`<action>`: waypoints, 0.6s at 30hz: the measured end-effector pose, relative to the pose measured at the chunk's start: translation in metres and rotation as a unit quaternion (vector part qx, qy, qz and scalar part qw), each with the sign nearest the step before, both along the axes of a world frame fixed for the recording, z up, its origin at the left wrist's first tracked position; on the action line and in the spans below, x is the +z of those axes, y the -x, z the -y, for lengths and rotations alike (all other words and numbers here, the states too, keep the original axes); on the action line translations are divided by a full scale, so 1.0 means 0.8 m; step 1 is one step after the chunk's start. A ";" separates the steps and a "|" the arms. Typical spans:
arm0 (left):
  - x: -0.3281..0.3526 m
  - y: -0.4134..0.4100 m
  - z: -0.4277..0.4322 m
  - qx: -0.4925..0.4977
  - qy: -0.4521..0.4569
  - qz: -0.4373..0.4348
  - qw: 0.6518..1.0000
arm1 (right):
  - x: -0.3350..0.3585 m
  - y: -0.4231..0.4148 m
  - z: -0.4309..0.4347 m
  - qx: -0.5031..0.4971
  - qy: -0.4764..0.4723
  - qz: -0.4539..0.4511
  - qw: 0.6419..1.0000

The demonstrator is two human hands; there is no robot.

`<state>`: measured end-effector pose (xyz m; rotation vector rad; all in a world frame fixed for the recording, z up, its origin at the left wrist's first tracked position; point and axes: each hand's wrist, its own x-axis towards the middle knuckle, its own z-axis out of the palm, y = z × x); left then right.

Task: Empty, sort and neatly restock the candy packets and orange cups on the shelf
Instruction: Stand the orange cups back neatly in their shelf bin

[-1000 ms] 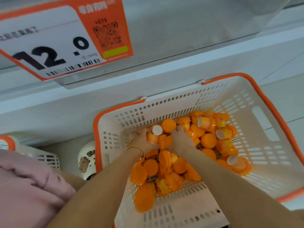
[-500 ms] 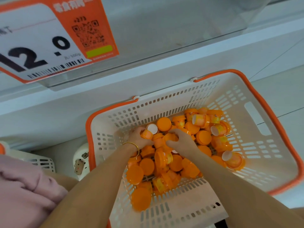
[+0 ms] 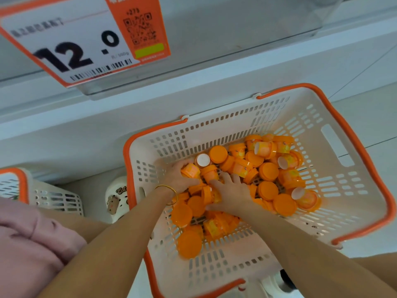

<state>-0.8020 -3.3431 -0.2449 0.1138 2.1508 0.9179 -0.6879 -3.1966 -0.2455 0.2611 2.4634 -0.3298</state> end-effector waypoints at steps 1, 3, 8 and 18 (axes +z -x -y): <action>0.002 0.000 0.003 0.002 0.002 -0.002 1.000 | 0.000 0.003 0.006 0.011 -0.022 -0.007 1.000; 0.010 0.000 0.007 -0.002 0.000 -0.002 1.000 | -0.002 0.007 0.012 0.037 -0.048 -0.025 0.998; 0.058 -0.003 0.003 -0.050 -0.037 -0.019 0.998 | 0.008 0.001 -0.001 -0.028 0.016 -0.022 0.999; 0.235 -0.047 -0.015 -0.021 -0.237 -0.007 0.971 | 0.197 -0.001 -0.070 -0.298 0.292 -0.158 0.895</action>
